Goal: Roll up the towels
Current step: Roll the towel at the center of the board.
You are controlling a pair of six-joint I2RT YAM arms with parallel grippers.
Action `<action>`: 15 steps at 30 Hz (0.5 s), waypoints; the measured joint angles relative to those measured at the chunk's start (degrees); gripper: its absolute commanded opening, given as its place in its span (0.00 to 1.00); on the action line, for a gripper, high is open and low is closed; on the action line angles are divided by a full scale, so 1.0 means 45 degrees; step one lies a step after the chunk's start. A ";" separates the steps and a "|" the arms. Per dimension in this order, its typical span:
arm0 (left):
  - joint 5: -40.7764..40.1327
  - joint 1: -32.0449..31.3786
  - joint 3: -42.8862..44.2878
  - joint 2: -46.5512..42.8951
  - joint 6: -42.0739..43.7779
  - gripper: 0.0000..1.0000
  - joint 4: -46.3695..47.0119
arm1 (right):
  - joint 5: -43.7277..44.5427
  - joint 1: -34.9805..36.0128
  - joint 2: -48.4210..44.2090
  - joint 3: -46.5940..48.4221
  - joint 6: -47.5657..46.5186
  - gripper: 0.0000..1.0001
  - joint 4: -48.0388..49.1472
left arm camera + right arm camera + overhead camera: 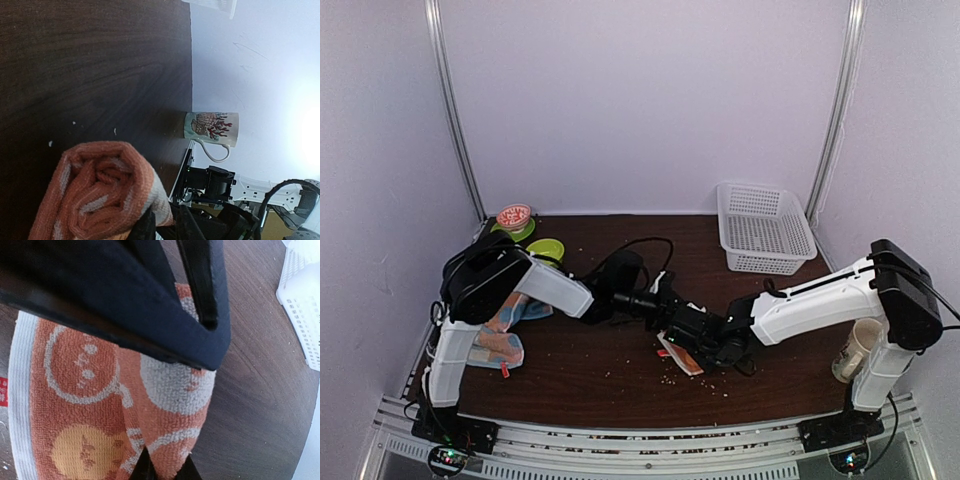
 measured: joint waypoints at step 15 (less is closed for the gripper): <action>0.0306 0.0209 0.0243 0.0787 0.0019 0.14 0.0092 | -0.2710 -0.0121 -0.1656 -0.0126 -0.0345 0.51 0.0185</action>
